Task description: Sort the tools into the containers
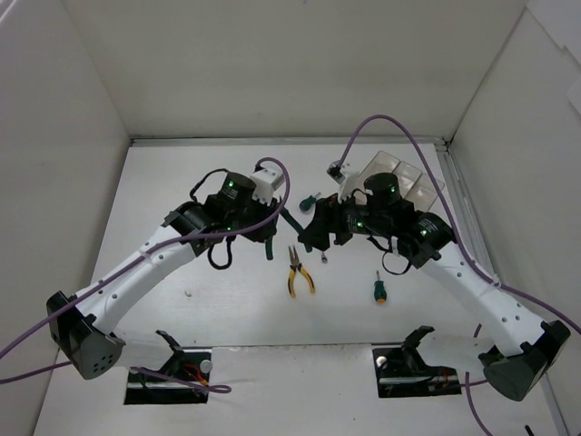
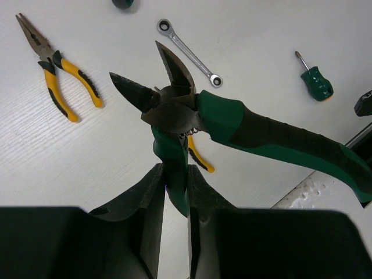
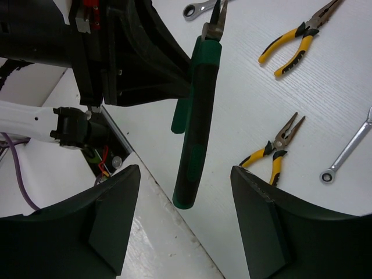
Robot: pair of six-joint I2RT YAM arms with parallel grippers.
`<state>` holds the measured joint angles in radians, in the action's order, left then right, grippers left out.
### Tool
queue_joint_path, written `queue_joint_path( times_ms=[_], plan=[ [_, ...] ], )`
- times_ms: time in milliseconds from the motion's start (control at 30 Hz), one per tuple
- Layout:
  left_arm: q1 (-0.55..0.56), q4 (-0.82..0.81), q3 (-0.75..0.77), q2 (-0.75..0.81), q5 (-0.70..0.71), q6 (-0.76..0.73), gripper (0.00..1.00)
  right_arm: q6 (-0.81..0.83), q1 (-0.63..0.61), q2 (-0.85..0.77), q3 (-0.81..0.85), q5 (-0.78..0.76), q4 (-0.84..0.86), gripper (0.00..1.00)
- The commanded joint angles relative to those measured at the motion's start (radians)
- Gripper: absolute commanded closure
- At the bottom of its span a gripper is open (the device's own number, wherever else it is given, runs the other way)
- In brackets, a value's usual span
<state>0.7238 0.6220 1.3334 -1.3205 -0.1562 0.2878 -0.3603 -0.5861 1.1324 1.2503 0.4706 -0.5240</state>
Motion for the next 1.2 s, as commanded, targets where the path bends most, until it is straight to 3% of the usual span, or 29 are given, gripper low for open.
queue_joint_path(
  times_ms=[0, 333, 500, 600, 733, 867, 1000, 1067, 1100, 1167],
  plan=[
    [0.022, -0.096, 0.067, 0.018, 0.007, -0.001, 1.0, -0.011, -0.023, 0.007, 0.021, -0.035, 0.081, 0.4],
    [0.072, -0.094, 0.095, 0.015, 0.043, -0.01, 1.0, -0.012, -0.05, 0.035, 0.001, -0.066, 0.084, 0.53],
    [0.072, -0.087, 0.098, 0.012, 0.05, -0.016, 1.0, -0.011, -0.047, 0.03, -0.014, -0.09, 0.085, 0.75],
    [0.072, -0.084, 0.095, 0.01, 0.06, -0.018, 1.0, -0.008, -0.049, 0.02, -0.014, -0.107, 0.084, 0.96],
    [0.072, -0.087, 0.087, 0.009, 0.066, -0.015, 1.0, -0.006, -0.05, 0.021, -0.011, -0.11, 0.084, 1.0],
    [0.072, -0.087, 0.087, 0.007, 0.087, -0.01, 0.78, -0.022, -0.049, 0.03, -0.008, -0.133, 0.084, 1.0],
    [0.072, -0.079, 0.081, 0.006, 0.115, -0.001, 0.4, -0.037, -0.049, 0.032, -0.002, -0.174, 0.084, 1.0],
    [0.072, -0.077, 0.073, 0.012, 0.136, 0.007, 0.26, -0.042, -0.05, 0.032, 0.006, -0.214, 0.084, 1.0],
    [0.072, -0.077, 0.061, 0.024, 0.144, 0.017, 0.13, -0.049, -0.047, 0.032, 0.008, -0.231, 0.084, 1.0],
    [0.072, -0.085, 0.044, 0.041, 0.191, 0.024, 0.08, -0.055, -0.049, 0.033, 0.015, -0.283, 0.084, 1.0]
  ],
)
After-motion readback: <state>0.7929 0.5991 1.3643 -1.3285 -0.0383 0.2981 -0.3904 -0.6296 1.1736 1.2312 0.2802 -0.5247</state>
